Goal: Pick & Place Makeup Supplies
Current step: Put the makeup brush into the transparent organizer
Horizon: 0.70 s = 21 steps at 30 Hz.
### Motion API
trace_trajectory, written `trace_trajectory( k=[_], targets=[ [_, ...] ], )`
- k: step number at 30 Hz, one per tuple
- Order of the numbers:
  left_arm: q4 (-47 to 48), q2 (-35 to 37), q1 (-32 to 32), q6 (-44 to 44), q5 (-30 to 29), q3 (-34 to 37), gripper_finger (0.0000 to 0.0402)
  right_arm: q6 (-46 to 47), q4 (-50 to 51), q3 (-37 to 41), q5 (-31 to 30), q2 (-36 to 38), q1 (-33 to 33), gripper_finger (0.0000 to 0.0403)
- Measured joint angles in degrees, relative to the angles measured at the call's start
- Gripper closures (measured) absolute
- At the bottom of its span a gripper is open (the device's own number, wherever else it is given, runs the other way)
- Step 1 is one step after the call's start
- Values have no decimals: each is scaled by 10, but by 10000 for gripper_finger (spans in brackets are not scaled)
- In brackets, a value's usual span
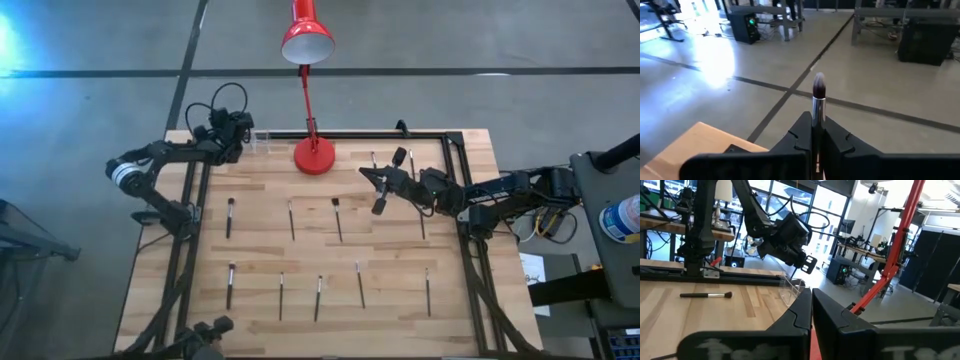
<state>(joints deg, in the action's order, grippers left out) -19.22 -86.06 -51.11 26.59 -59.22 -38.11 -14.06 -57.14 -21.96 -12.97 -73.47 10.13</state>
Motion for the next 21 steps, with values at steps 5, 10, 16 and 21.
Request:
trace_trajectory(
  k=[5, 10, 16, 21],
  targets=[
    [25, 18, 0, -4, 8, 0, 373, 1, 0, 0, 0, 0, 0, 394],
    [53, 32, 0, 5, 18, 0, 361, 0, -1, 0, 0, 0, 0, 394],
    [68, 34, 0, 4, 62, 0, 361, 0, -1, 0, 0, 0, 0, 394],
    [81, 71, 2, -27, 85, 0, 384, 1, -1, 0, 0, 0, 0, 394]
  ],
)
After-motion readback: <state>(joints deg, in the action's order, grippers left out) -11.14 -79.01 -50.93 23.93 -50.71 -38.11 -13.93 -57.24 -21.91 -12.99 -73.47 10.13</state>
